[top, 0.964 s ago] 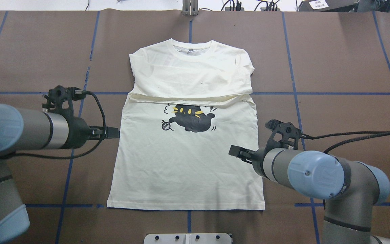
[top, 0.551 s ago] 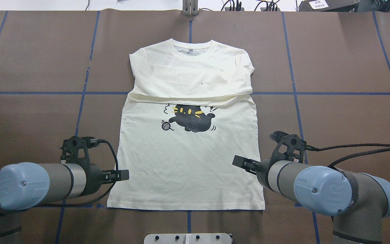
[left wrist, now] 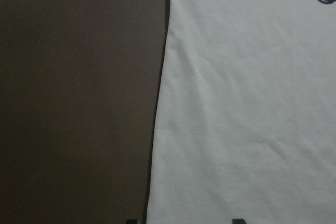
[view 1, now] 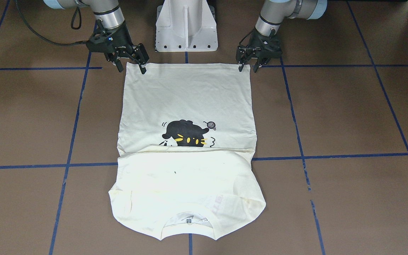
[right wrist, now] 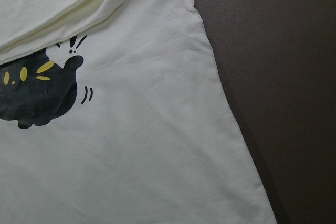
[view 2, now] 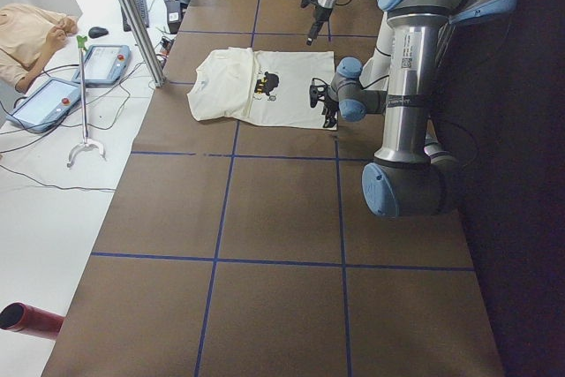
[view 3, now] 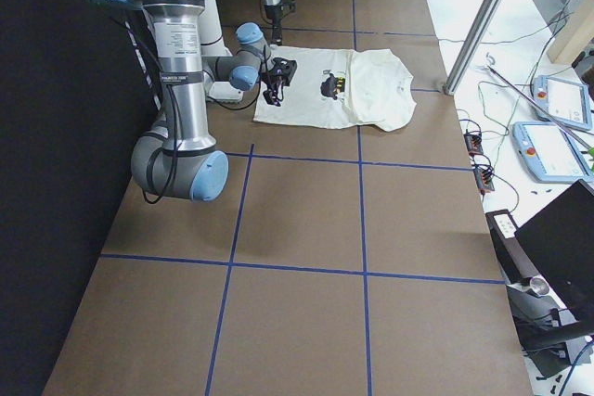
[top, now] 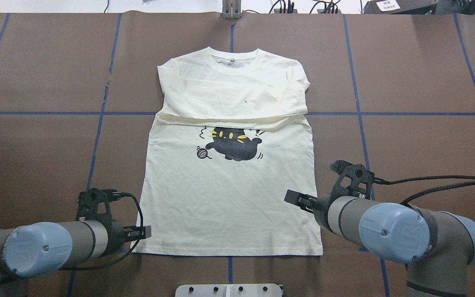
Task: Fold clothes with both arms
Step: 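Align both grippers at the hem corners nearest the robot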
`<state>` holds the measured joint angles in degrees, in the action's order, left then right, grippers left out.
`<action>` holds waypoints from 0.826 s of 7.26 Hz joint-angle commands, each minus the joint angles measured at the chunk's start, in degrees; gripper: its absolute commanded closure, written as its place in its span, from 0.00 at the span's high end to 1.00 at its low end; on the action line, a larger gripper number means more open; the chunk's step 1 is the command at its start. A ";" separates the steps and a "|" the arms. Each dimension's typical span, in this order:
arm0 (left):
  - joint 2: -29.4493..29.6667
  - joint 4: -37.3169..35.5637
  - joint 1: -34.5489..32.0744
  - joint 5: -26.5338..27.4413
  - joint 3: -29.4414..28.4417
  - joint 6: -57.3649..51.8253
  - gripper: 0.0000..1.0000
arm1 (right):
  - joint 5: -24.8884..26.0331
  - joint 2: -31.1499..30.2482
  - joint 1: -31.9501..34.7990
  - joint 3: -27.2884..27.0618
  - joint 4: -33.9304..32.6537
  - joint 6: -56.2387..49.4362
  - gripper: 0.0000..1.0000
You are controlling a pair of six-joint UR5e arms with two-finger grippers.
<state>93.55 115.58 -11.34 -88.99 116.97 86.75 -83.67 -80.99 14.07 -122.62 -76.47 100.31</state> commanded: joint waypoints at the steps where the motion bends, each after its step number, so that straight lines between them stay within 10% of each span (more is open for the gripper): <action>1: -0.12 0.00 0.62 0.04 -0.25 0.26 0.65 | 0.00 -0.05 -0.01 0.10 0.00 -0.03 0.99; 6: -0.12 -0.09 1.59 0.04 -0.95 0.18 0.60 | 0.00 -0.40 -0.01 0.28 0.00 -0.56 1.00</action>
<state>93.43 115.49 -9.84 -88.94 116.38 87.00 -83.67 -81.29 14.06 -122.35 -76.46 99.80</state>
